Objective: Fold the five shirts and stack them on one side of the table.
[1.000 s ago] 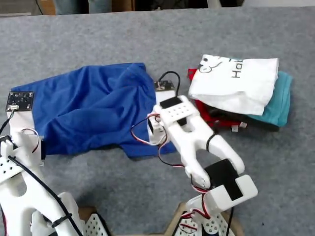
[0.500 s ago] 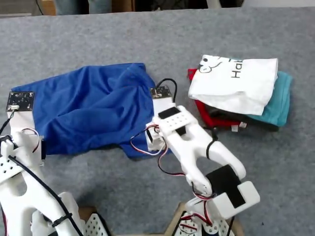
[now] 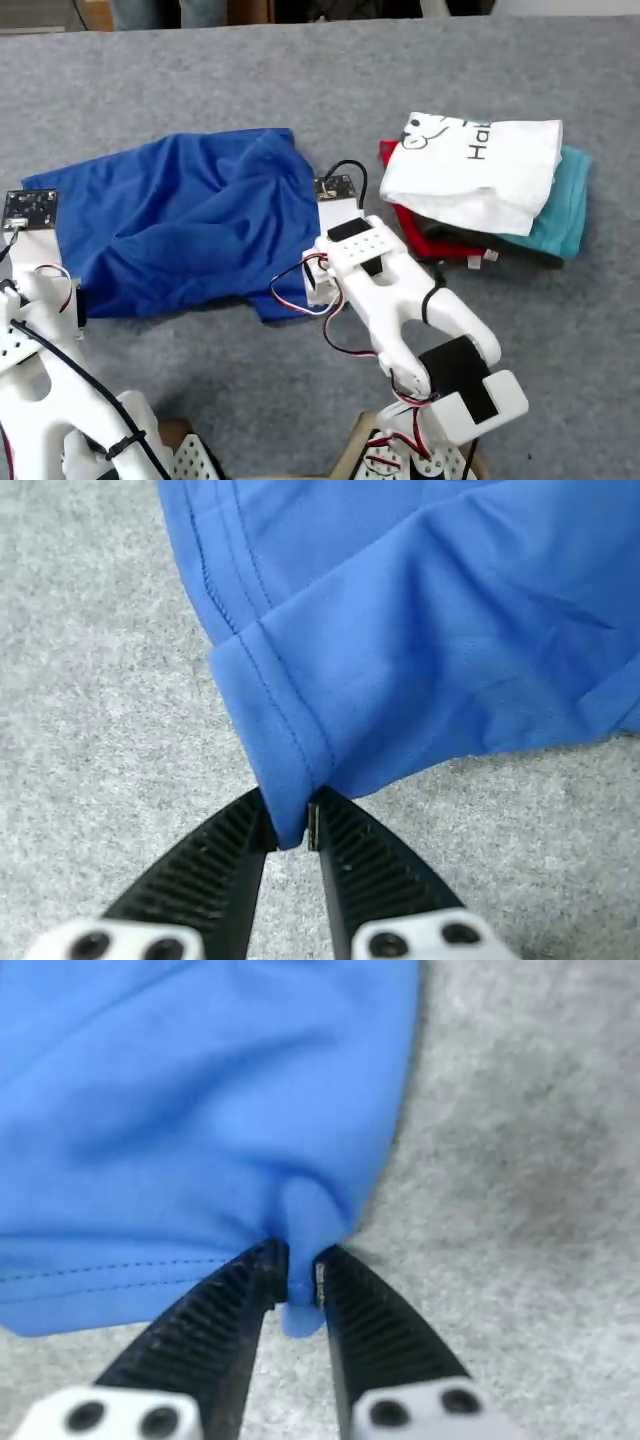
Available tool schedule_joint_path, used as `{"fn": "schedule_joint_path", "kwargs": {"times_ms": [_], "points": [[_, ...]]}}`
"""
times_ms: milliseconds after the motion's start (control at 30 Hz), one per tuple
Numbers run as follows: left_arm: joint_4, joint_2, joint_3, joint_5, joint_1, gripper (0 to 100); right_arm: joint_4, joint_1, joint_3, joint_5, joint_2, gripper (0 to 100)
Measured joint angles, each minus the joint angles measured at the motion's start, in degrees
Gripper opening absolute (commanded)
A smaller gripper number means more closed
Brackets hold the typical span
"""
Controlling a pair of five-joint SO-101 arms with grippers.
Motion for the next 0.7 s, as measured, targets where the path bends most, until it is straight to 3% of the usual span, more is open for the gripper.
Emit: {"fn": "schedule_joint_path", "kwargs": {"times_ms": [200,467,700], "points": [[0.0,0.0,-4.3,0.0,0.1,3,13.5,1.8,-14.1,0.0,0.2,1.4],[5.1,-1.2,-22.2,1.8,2.7,3,37.7,4.5,-51.2,0.0,0.2,1.3],[14.8,-6.7,-46.4,1.8,3.3,3,41.6,4.8,-91.1,-0.6,-1.4,1.3]]}}
